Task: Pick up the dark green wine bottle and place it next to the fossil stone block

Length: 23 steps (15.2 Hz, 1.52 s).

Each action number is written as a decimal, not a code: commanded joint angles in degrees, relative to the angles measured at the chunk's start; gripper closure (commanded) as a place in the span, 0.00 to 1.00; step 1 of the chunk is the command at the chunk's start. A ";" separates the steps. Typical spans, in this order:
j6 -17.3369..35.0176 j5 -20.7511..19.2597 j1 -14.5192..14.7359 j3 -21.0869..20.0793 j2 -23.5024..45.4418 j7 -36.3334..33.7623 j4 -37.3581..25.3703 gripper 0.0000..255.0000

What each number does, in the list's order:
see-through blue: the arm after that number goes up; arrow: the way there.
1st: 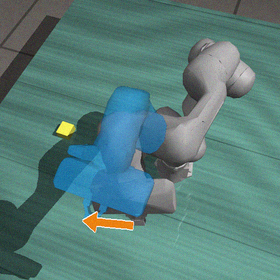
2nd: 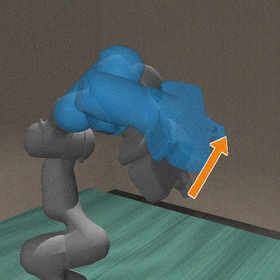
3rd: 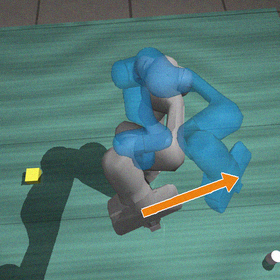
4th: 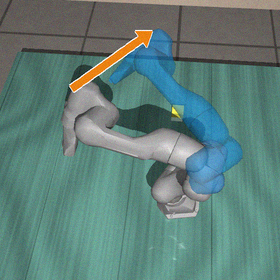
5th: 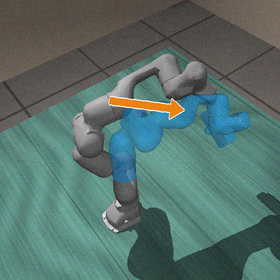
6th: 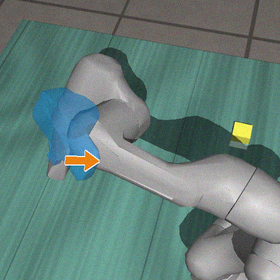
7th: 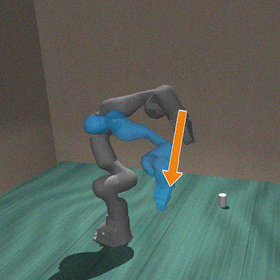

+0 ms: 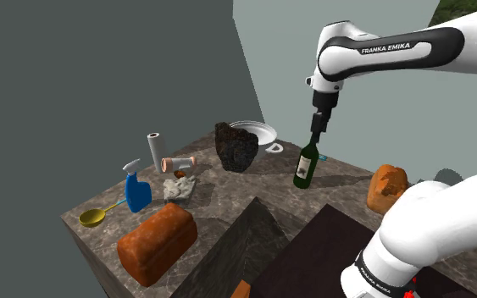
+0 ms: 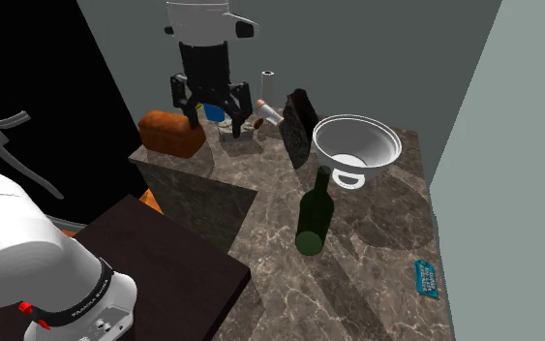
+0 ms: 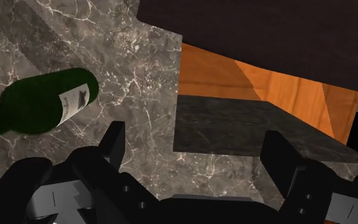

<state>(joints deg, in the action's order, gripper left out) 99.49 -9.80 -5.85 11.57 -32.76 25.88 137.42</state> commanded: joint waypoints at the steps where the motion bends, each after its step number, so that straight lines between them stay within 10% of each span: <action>1: 2.18 -1.03 -0.53 2.12 2.86 2.69 -0.92 0.00; 18: 13.94 4.97 -4.23 15.34 36.75 26.89 -23.56 0.00; 23: 17.70 5.39 -4.57 15.43 37.92 27.22 -20.89 0.00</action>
<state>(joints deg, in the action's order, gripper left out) 116.45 -4.46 -10.30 26.91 4.98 52.91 116.00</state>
